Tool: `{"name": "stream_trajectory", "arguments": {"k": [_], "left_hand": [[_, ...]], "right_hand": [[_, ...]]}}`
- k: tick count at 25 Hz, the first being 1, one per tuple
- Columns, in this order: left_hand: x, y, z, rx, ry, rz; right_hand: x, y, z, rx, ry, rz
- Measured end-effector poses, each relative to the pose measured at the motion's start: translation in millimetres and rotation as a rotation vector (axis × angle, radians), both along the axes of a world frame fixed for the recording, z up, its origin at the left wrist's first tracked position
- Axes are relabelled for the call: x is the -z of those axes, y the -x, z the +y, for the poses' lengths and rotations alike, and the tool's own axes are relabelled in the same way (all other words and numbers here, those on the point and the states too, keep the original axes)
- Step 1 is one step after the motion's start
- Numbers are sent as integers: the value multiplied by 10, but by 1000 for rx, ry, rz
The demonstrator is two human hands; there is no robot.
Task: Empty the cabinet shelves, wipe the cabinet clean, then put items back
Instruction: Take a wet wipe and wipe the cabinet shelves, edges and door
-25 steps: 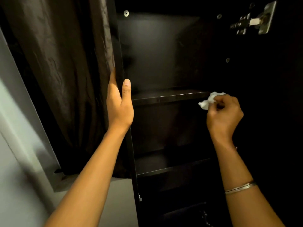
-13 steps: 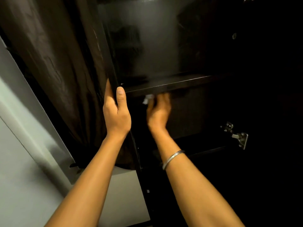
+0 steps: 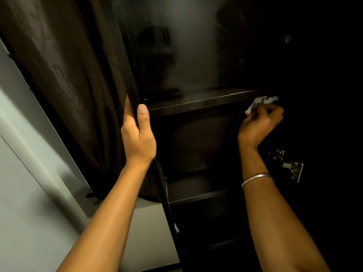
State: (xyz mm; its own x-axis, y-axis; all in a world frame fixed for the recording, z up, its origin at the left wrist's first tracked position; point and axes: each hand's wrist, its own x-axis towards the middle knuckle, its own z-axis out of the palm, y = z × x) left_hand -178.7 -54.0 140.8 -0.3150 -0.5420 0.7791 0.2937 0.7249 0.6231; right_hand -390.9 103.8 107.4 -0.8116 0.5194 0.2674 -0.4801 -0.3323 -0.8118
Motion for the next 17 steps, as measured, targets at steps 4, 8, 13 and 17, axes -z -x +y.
{"name": "stream_trajectory", "arguments": {"k": [4,8,13,17], "left_hand": [[10,4,-71,1,8,23],[28,59,-74,4,-35,41],[49,84,-122,86,-105,73],[29,63,-43,90,-186,66]], "right_hand": [[-114,-426,-425,10,-279,127],[168,-1026,-1100,-228,-660,557],[99,-1262,-1299,-570,-854,530],[831,-1060,-1107,-589,-1204,748]]}}
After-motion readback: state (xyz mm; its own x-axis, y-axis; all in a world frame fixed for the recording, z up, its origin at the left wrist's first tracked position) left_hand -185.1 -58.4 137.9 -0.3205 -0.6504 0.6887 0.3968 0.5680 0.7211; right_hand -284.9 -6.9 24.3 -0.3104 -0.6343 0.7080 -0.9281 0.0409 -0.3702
